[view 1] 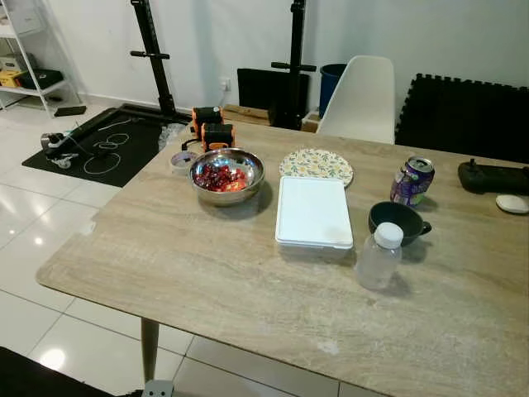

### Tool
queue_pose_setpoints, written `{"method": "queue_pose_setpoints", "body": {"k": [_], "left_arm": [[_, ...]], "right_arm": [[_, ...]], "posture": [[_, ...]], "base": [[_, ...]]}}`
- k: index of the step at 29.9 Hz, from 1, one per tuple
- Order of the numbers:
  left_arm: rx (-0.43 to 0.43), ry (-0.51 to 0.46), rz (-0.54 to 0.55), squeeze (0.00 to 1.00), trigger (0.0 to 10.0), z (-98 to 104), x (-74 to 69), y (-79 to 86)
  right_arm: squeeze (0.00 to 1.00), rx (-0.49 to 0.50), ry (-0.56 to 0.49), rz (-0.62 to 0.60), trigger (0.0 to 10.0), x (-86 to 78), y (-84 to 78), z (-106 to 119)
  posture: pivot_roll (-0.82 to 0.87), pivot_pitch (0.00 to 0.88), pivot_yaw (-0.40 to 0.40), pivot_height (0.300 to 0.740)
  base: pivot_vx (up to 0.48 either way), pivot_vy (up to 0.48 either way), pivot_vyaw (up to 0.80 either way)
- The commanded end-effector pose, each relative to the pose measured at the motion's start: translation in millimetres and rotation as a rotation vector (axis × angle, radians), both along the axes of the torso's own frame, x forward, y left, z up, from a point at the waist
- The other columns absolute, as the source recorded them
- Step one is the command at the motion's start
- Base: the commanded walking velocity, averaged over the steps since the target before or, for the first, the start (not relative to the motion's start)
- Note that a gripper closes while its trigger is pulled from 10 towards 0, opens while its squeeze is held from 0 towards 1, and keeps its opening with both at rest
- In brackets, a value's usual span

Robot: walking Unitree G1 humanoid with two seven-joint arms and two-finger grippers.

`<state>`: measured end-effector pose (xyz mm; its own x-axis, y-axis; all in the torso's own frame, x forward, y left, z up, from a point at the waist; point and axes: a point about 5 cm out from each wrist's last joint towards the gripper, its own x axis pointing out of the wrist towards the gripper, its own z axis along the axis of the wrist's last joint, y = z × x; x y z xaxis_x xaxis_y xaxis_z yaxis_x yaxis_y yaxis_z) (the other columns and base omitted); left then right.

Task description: Restocking fridge

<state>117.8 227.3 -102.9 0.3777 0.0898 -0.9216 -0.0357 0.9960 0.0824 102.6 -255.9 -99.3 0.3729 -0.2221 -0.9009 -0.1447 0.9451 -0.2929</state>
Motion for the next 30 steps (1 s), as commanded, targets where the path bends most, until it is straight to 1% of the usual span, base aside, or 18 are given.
{"method": "queue_pose_setpoints", "body": {"k": [1,5,9,13,14,16,18,19,20,24,27,30], "left_arm": [[-0.03,-0.002,-0.025,0.0,10.0,-1.3,3.6,-11.5],[-0.034,0.004,-0.031,0.0,10.0,-2.1,3.8,-15.4],[-0.038,0.011,-0.064,0.0,10.0,-2.6,3.7,-18.3],[-0.028,-0.009,-0.044,0.0,10.0,-0.6,7.0,-13.5],[-0.018,-0.011,-0.037,0.0,10.0,0.0,7.3,-10.3],[-0.009,0.001,-0.045,0.0,10.0,0.2,4.8,-5.7],[-0.003,0.008,-0.061,0.0,10.0,0.2,3.5,-3.8],[-0.003,0.008,-0.061,0.0,10.0,0.2,3.5,-3.8],[0.006,0.014,-0.048,0.0,10.0,0.3,0.8,0.5],[0.005,0.014,-0.044,0.0,10.0,0.1,0.4,0.3],[-0.011,0.007,-0.055,0.0,10.0,-0.4,2.5,-5.4],[-0.016,0.01,-0.068,0.0,10.0,-0.6,2.6,-6.5]], "right_arm": [[0.0,0.006,0.012,-0.016,10.0,-3.6,1.4,-1.5],[0.0,0.013,0.012,-0.008,10.0,-2.7,5.3,-2.4],[0.0,0.019,0.009,-0.016,10.0,-1.7,7.2,-2.7],[0.0,0.029,0.001,-0.006,10.0,2.6,11.4,-2.7],[0.0,0.027,0.005,0.0,10.0,2.8,12.8,-3.1],[0.0,0.033,0.008,-0.018,10.0,0.8,15.3,-4.3],[0.0,0.038,0.007,-0.009,10.0,1.7,18.0,-4.7],[0.0,0.038,0.007,-0.009,10.0,1.7,18.0,-4.7],[0.0,0.046,0.004,-0.006,10.0,2.4,21.7,-5.4],[0.0,0.046,0.01,0.001,10.0,0.8,22.6,-6.0],[0.0,0.043,0.025,0.004,10.0,-3.5,21.5,-6.9],[0.0,0.039,0.019,-0.006,10.0,-1.8,19.1,-5.9]], "posture": [[-0.06,0.0,-0.035,0.74],[-0.07,0.0,-0.033,0.74],[-0.07,0.0,-0.028,0.74],[-0.06,0.0,-0.031,0.74],[-0.06,0.0,-0.018,0.74],[-0.06,0.0,-0.011,0.74],[-0.06,0.0,-0.011,0.74],[-0.06,0.0,-0.011,0.74],[-0.07,0.0,-0.014,0.74],[-0.07,0.0,-0.017,0.74],[-0.07,0.0,-0.013,0.74],[-0.08,0.0,-0.001,0.74]], "base": [[0.0,0.0,0.0],[0.0,0.0,0.0],[0.0,0.0,0.0],[0.0,0.0,0.0],[0.0,0.0,0.0],[0.0,0.0,0.0],[0.0,0.0,0.0],[0.0,0.0,0.0],[0.0,0.0,0.0],[0.0,0.0,0.0],[0.0,0.0,0.0],[0.0,0.0,0.0]]}}
